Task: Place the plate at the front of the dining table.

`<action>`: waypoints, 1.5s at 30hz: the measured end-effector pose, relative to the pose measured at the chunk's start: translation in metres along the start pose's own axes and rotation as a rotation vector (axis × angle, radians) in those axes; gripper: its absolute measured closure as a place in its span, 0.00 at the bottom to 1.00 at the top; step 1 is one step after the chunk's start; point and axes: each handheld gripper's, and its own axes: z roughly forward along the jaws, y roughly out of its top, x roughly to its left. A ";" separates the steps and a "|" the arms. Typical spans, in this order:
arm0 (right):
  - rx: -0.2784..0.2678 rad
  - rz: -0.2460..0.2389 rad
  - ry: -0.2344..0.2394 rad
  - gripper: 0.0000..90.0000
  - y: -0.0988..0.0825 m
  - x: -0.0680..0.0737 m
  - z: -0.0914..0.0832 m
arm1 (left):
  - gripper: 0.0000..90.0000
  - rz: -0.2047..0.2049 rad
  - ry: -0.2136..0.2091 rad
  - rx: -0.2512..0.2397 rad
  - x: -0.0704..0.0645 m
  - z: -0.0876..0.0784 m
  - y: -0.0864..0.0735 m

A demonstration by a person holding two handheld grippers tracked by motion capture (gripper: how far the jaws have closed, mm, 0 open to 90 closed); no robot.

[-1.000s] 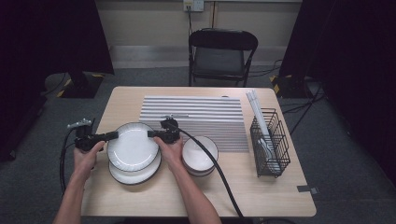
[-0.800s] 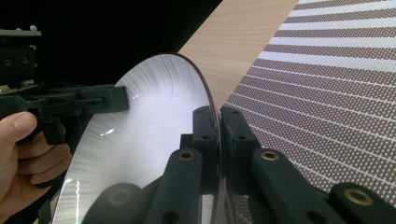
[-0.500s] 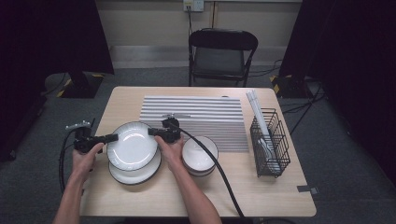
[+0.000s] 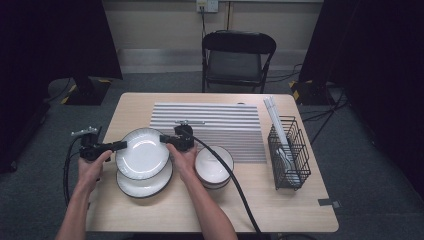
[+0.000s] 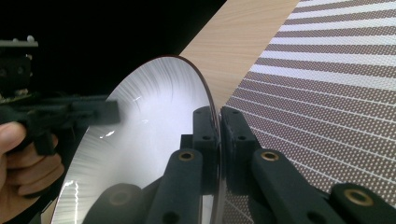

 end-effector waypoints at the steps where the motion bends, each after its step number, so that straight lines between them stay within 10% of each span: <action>1: -0.001 0.003 -0.002 0.95 0.000 0.000 0.000 | 0.84 -0.013 0.007 0.008 0.000 -0.001 -0.001; 45: -0.054 0.028 -0.045 0.95 0.003 -0.004 -0.002 | 0.86 -0.063 0.016 0.019 -0.003 0.003 -0.001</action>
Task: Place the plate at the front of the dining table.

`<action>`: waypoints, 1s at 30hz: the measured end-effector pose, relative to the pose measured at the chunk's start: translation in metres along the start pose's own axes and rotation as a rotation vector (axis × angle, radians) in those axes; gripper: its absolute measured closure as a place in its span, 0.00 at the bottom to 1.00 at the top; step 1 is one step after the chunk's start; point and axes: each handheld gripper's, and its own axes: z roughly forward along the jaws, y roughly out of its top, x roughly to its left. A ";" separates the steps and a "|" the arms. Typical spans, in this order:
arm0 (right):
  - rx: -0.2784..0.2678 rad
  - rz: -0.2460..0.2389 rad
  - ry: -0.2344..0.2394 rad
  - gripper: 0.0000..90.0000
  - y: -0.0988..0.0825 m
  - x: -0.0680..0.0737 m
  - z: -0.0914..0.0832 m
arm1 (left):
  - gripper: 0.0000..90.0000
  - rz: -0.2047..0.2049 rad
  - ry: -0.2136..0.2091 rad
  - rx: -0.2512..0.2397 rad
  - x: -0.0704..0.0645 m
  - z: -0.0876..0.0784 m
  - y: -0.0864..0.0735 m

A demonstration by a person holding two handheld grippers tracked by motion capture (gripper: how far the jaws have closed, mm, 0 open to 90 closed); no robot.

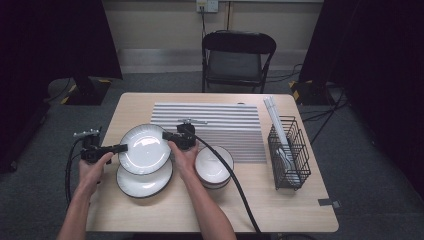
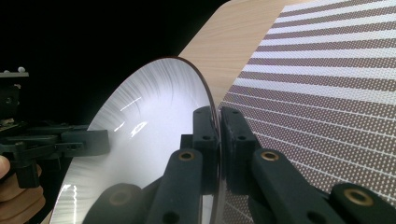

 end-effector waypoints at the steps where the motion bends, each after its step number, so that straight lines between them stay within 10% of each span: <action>1: -0.001 0.001 -0.002 0.95 0.000 0.000 0.000 | 0.87 0.005 -0.006 -0.002 0.001 0.000 0.001; 30: -0.033 -0.025 0.007 0.95 0.007 0.009 -0.006 | 0.95 0.029 0.013 -0.090 0.000 -0.009 0.014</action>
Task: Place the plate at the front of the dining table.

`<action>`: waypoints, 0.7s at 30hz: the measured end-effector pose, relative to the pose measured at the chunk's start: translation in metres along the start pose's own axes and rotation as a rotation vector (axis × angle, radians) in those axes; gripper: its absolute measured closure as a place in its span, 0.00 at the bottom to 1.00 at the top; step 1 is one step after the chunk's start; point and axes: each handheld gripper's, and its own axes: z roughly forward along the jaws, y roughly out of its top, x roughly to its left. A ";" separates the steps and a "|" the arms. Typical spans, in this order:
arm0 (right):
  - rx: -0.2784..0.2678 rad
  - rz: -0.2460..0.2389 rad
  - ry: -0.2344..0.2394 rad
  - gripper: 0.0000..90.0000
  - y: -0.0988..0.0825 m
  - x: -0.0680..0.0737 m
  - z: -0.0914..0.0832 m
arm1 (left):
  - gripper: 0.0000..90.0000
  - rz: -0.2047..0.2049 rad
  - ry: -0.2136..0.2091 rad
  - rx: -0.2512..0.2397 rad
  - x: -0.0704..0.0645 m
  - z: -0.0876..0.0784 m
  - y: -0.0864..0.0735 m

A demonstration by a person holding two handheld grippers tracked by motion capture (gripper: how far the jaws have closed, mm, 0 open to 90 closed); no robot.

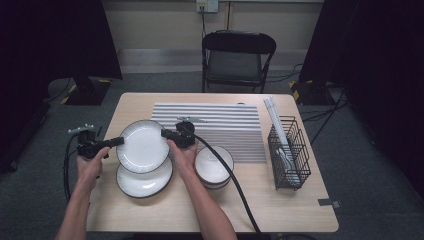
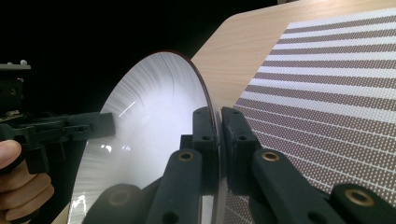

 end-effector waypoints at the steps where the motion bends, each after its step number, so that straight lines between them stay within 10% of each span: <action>1: -0.003 0.004 0.001 0.95 0.000 0.000 -0.001 | 0.95 0.005 0.004 -0.002 -0.001 -0.001 0.001; 21: -0.025 -0.032 0.009 0.95 0.019 0.014 -0.010 | 0.95 0.024 0.006 -0.044 -0.011 -0.014 0.013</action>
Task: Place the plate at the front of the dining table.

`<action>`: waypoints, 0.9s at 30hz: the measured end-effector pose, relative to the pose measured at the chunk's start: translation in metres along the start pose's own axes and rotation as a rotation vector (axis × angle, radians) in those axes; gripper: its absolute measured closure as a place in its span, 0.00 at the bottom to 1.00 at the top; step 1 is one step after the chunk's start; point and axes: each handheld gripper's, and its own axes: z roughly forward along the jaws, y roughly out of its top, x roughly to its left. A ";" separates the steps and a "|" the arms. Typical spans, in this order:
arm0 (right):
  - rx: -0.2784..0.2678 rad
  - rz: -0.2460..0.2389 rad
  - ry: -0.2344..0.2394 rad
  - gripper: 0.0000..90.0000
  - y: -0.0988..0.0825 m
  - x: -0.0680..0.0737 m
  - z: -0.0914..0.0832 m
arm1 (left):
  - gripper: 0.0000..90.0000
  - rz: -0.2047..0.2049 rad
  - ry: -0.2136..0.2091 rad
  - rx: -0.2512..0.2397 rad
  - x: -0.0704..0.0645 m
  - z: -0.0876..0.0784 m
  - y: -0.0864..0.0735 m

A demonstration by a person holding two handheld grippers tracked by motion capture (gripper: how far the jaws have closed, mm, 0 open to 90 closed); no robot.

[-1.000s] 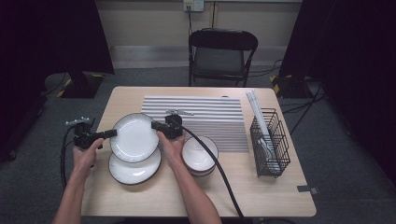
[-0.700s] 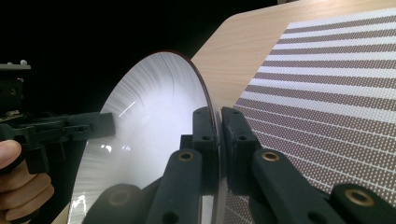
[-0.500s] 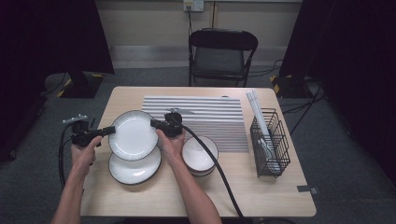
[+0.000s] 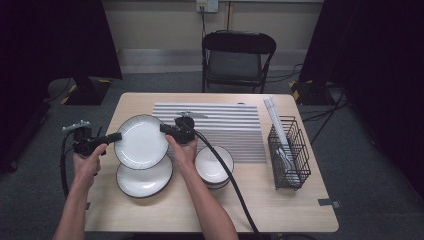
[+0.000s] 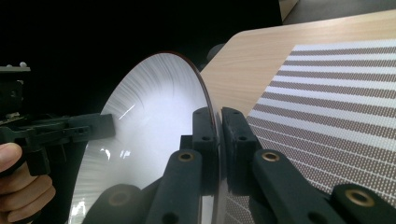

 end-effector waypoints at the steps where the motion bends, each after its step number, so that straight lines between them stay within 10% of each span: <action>1: 0.002 0.003 -0.001 0.95 0.001 0.001 0.000 | 0.95 -0.010 -0.002 -0.008 -0.001 -0.001 0.000; 27: -0.026 -0.030 -0.021 0.95 0.034 0.018 -0.022 | 0.95 0.016 -0.030 -0.064 -0.019 -0.008 0.029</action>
